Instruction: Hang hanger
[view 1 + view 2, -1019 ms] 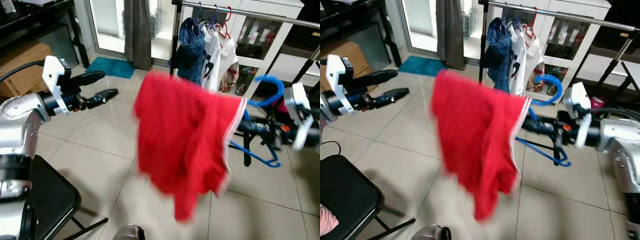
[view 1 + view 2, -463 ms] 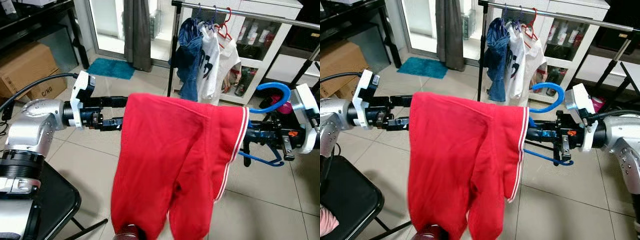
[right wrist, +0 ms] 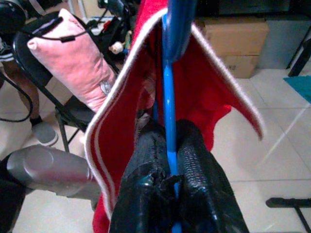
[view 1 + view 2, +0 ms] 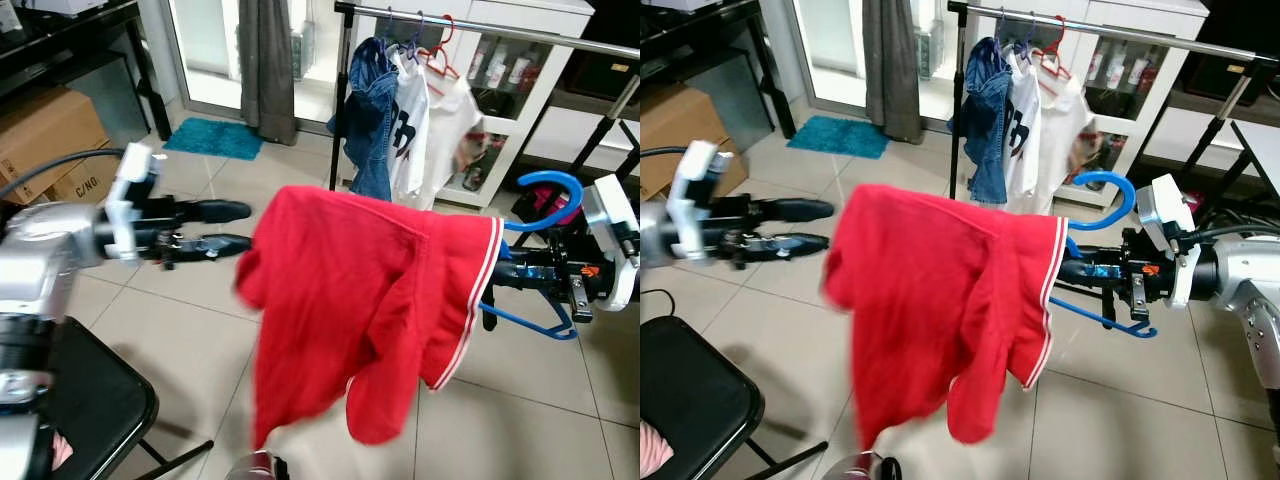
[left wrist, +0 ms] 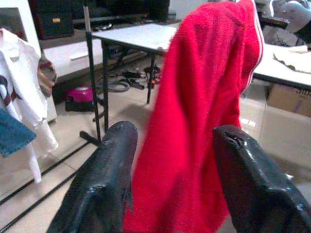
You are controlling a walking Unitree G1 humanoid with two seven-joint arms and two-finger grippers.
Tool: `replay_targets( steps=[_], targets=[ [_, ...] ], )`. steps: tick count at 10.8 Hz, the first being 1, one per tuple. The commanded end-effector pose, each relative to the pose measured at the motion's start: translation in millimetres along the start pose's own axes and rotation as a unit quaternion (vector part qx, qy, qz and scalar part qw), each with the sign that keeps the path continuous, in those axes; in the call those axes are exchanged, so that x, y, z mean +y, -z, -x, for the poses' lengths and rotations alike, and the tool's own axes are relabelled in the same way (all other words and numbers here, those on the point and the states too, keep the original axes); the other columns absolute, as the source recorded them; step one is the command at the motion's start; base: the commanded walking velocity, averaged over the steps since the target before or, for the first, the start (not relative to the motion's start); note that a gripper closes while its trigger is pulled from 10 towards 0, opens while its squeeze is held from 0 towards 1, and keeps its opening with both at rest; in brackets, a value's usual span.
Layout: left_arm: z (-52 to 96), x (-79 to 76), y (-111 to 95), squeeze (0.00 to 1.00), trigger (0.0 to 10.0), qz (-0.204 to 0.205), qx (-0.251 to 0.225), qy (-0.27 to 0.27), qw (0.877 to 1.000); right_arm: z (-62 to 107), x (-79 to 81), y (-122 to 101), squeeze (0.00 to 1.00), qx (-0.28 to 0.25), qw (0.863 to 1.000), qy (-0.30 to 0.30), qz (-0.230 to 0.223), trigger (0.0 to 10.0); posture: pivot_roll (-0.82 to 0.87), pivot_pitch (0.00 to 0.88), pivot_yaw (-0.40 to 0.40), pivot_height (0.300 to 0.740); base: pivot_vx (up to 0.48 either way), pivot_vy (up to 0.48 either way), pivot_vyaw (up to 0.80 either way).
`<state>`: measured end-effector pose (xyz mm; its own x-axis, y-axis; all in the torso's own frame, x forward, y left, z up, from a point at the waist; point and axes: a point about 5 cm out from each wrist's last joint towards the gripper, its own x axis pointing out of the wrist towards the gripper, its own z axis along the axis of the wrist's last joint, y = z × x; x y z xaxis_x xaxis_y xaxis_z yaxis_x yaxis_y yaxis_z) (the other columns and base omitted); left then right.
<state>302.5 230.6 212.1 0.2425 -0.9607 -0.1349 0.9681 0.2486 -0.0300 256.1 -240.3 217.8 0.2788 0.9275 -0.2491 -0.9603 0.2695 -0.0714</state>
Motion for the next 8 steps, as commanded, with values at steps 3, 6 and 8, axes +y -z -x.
replay_targets(
  steps=[3, 6, 8],
  targets=[
    [-1.8, -5.8, 2.1, 0.00, 0.0, -0.030, 0.039, 0.011, 0.999, 0.3, -4.7, -9.7, 0.00, -0.004, 1.000, -0.013, 0.028, 10.0, 0.03, 0.000, -0.017, 0.740, 0.000, 0.000, 0.00],
    [-9.4, 11.7, -1.6, 0.00, 0.0, -0.070, 0.038, -0.022, 0.997, -6.5, -2.1, -11.0, 0.00, -0.006, 0.999, -0.031, 0.034, 10.0, 0.02, 0.000, -0.006, 0.740, 0.000, 0.000, 0.00],
    [-14.8, 14.1, -6.1, 0.00, 0.0, -0.077, 0.029, -0.013, 0.997, -7.8, -0.2, -10.8, 0.00, -0.005, 0.999, -0.035, 0.035, 10.0, 0.01, 0.000, 0.002, 0.740, 0.000, 0.000, 0.00]
  ],
)
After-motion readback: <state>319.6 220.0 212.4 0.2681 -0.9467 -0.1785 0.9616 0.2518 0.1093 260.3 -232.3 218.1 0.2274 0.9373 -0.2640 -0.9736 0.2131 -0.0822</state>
